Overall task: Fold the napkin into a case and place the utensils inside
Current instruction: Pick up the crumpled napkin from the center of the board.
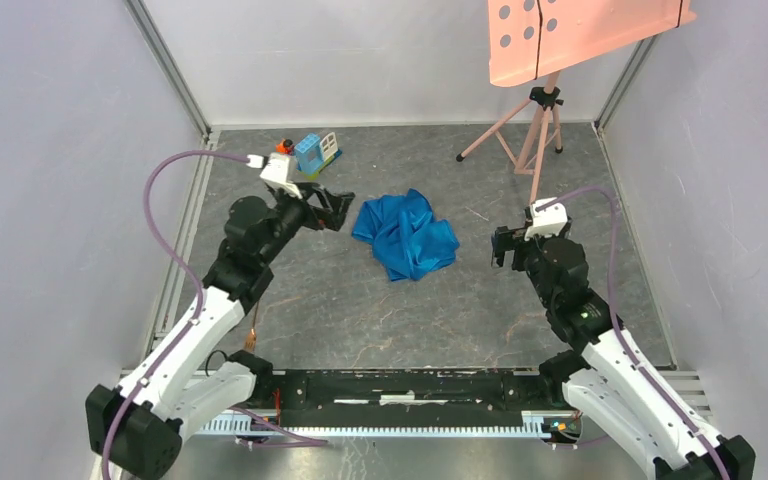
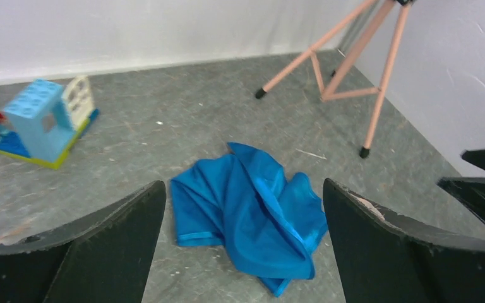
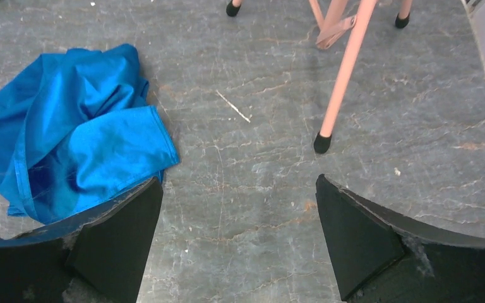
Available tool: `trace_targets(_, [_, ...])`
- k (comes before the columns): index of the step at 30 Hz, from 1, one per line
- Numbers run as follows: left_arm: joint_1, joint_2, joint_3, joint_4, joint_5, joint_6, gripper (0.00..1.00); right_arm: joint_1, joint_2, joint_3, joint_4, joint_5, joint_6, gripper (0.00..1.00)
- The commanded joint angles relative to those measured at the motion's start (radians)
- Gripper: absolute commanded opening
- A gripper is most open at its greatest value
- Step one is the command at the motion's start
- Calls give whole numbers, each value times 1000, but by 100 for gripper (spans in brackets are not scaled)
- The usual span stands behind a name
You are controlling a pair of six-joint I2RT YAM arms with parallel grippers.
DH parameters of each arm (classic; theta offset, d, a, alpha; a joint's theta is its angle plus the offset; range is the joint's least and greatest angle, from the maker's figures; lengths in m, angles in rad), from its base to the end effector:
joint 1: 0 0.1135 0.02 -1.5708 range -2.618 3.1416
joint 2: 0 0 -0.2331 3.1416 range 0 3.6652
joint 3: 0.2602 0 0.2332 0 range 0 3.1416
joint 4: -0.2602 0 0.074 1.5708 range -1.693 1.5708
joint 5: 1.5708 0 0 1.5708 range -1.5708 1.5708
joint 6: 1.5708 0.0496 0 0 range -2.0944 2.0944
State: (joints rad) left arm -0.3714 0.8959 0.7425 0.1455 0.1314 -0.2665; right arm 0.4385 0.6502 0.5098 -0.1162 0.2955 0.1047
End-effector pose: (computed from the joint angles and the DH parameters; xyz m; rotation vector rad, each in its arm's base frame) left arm 0.2114 -0.0893 0.3194 0.1891 1.5998 -0.6005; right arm 0.1722 0.0648 0.2517 -0.0955 1.8150 0.1148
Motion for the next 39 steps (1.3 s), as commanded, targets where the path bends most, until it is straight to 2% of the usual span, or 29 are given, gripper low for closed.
trace_targets(1, [-151,97,77,-37,-65,115,100,3,55,-19,57,-64,36,98])
trace_targets(6, [-369,275,143,-181,-216,139,99,4,161,-58,173,-263,138,98])
trace_targets(9, [-458,392,205,-275,-309,140,96,4,219,-103,257,-349,248,98])
trace_targets(11, [-481,443,228,-302,-329,115,96,4,259,-128,295,-370,309,98])
trace_targets(17, [-498,550,257,-325,-363,48,96,-10,368,-163,375,-418,355,98])
trace_targets(20, [-498,615,281,-320,-411,26,95,-74,410,-207,498,-507,384,98])
trace_targets(23, [-496,676,322,-324,-436,33,90,-144,509,-203,617,-604,391,97])
trace_targets(24, [-491,694,331,-324,-434,32,87,-164,559,-184,630,-638,390,94])
trace_targets(26, [-469,717,342,-331,-386,13,80,-175,639,-136,654,-680,383,89])
trace_targets(28, [-455,730,340,-323,-352,7,76,-177,703,-111,699,-678,371,89])
trace_targets(39, [-339,741,342,-285,-137,-46,73,-181,1041,86,873,-706,315,86])
